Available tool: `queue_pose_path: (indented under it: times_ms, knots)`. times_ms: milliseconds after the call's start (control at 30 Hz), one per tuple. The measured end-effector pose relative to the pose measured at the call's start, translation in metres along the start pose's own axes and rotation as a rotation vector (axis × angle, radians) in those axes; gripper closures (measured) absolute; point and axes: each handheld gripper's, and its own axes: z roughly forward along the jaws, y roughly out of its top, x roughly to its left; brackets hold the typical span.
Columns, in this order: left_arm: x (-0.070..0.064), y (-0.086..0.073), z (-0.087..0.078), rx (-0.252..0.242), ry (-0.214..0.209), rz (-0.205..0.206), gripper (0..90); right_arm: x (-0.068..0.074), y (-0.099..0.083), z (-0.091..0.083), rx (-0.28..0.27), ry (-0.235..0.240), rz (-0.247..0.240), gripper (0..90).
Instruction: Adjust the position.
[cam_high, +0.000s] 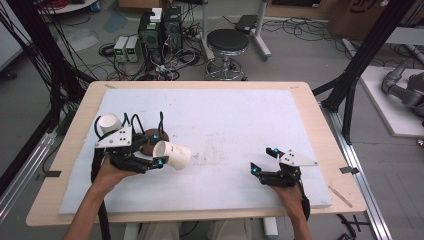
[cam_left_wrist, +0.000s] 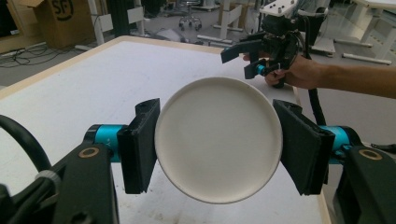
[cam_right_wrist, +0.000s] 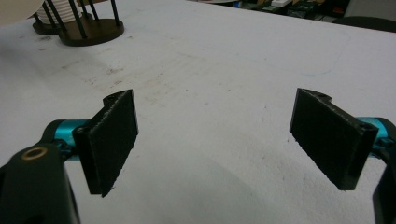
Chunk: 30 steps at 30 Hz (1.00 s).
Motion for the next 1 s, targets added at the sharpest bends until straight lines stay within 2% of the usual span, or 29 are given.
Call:
queue_pose_path:
  times_ms: [267,300,333,400,467,600,1000]
  knots:
    - [0.000,-0.001,-0.001,-0.001,0.000,-0.001,35.3,-0.001,0.000,0.000,-0.006,0.005,0.005,16.0]
    - [0.001,-0.001,0.000,-0.003,-0.003,-0.003,35.3,-0.001,0.001,0.000,0.004,0.010,0.011,20.5]
    - [0.001,-0.001,0.000,-0.008,-0.005,-0.006,35.3,-0.002,0.001,0.000,0.008,0.036,0.007,25.4]
    - [0.001,-0.002,0.001,-0.008,-0.006,-0.009,35.3,-0.003,0.002,0.002,0.014,0.057,-0.008,23.2]
    - [0.002,-0.002,0.002,-0.007,-0.007,-0.010,35.3,-0.003,0.004,0.003,0.019,0.069,0.004,20.7]
    - [0.001,-0.002,0.004,-0.012,-0.017,-0.015,35.3,0.000,0.016,0.004,0.009,0.113,-0.017,19.5]
    - [-0.003,0.002,0.011,-0.020,-0.038,-0.010,35.3,0.003,0.048,0.004,0.006,0.184,-0.077,18.4]
